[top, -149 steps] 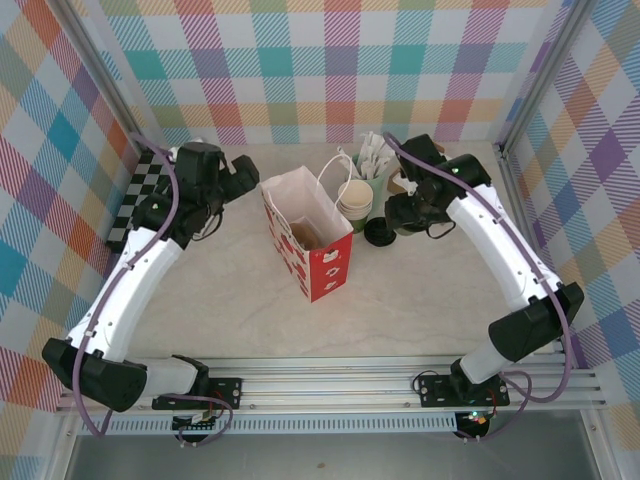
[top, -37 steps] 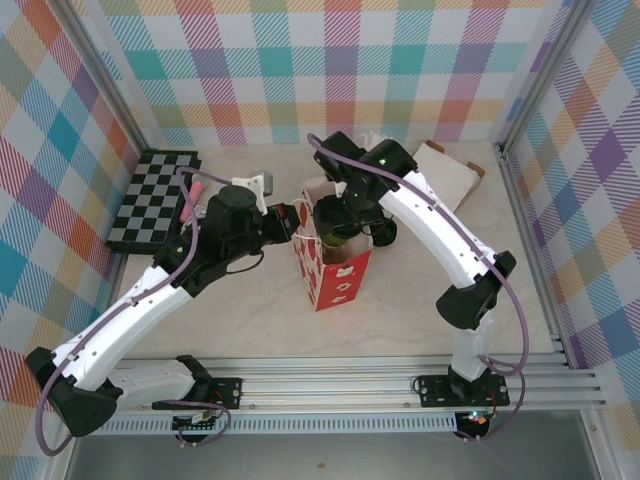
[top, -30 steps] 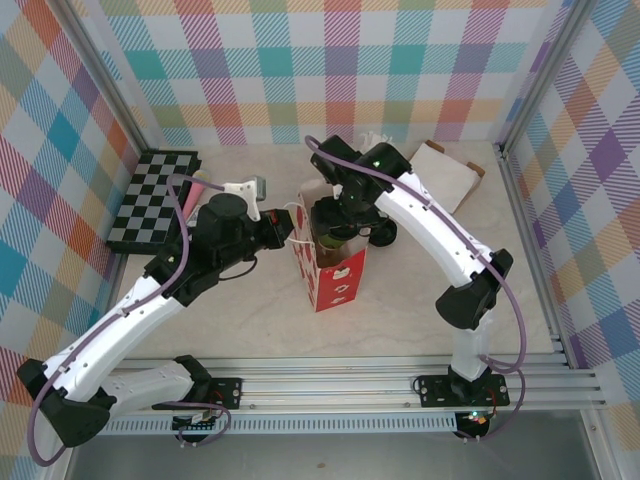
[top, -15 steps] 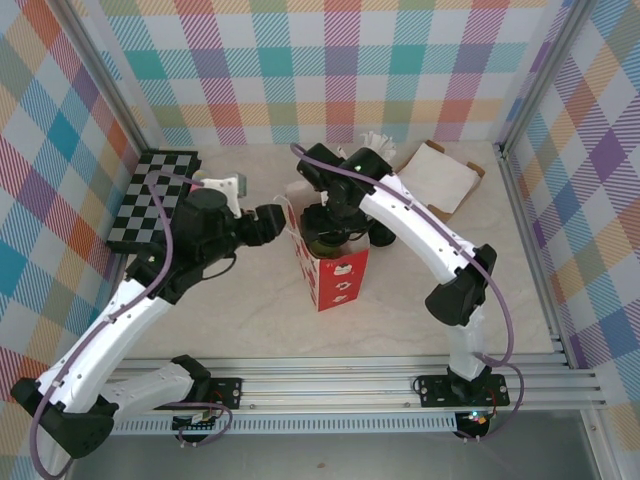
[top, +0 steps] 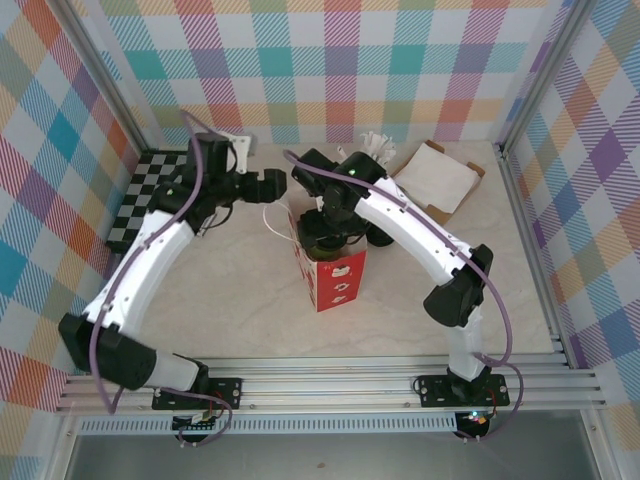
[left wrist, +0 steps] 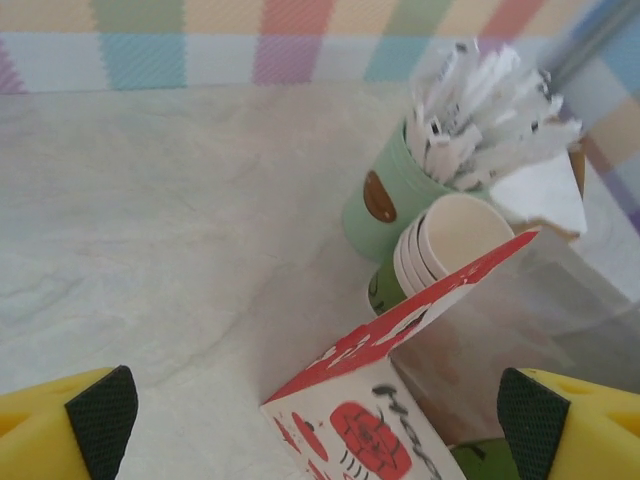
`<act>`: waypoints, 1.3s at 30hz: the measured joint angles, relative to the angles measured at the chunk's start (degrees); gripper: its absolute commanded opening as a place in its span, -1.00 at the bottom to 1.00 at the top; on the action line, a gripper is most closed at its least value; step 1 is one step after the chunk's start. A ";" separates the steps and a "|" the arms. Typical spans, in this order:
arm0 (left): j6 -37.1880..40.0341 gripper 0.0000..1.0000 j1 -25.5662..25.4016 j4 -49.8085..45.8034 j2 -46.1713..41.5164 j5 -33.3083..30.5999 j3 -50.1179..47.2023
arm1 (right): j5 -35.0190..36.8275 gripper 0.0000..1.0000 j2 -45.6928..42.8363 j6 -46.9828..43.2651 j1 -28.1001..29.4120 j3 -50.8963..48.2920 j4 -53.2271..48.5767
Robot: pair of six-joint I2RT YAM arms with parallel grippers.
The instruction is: Pack the takeout coffee
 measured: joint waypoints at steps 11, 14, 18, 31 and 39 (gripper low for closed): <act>18.95 0.66 0.44 -10.60 17.00 17.46 16.72 | -1.38 0.24 -3.52 -6.43 0.00 -6.23 1.49; 23.41 0.65 0.07 -14.82 19.12 19.71 20.13 | -1.51 0.24 -3.54 -7.56 0.00 -6.23 1.79; 28.02 0.66 -0.11 -19.87 21.00 22.12 23.10 | -1.49 0.24 -3.54 -8.50 0.00 -6.21 1.81; 31.43 -0.36 -0.20 -23.78 24.65 22.86 24.72 | -1.22 0.23 -3.58 -9.90 0.00 -6.40 1.40; 26.53 -0.82 -0.20 -19.47 22.34 22.34 21.03 | -0.55 0.23 -3.56 -9.92 0.00 -6.19 -0.37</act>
